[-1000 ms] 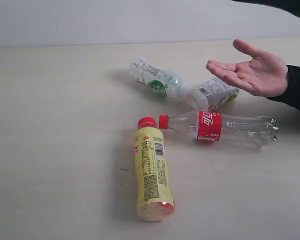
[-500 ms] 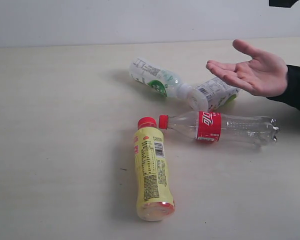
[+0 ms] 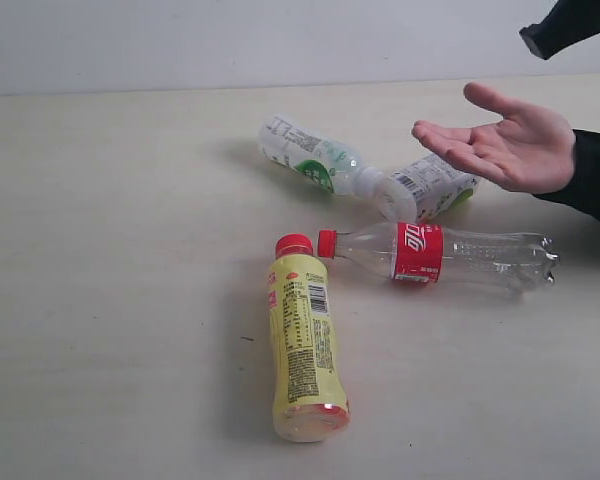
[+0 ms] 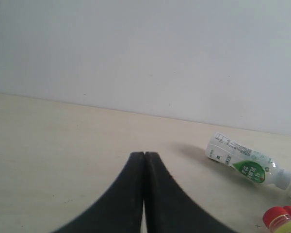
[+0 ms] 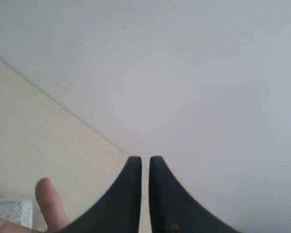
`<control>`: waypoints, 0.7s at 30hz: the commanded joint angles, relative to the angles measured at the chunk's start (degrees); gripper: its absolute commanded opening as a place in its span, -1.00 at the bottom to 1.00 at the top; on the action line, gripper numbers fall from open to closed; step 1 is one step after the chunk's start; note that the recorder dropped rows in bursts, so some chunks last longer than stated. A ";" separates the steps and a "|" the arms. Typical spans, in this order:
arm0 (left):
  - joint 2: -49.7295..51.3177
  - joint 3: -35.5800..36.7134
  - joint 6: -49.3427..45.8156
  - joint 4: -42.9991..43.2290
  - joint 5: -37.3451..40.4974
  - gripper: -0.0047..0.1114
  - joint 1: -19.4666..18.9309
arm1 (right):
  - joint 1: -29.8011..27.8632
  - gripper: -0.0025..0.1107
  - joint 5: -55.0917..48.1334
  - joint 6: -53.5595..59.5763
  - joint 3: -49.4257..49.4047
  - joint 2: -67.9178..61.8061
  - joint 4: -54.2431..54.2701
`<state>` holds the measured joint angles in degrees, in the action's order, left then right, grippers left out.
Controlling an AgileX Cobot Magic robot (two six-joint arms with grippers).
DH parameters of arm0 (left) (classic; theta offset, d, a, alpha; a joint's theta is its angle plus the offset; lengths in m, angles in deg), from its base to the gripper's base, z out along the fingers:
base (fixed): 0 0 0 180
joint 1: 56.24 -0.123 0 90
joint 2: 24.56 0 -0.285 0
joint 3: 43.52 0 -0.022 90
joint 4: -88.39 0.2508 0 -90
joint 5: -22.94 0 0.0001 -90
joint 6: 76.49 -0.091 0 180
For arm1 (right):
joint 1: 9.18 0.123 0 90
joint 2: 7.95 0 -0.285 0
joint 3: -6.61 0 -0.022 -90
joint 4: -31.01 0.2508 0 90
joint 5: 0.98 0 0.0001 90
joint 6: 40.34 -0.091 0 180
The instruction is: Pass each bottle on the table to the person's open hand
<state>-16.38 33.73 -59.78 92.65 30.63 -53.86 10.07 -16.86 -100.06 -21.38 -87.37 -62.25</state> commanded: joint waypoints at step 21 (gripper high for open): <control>-0.39 -0.03 0.03 0.28 0.01 -0.88 -0.06 | 2.73 -0.03 -42.51 101.47 10.29 -9.30 98.39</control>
<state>-16.38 33.73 -59.78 92.65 30.63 -53.86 12.74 -61.08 -0.60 -9.62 -96.51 36.04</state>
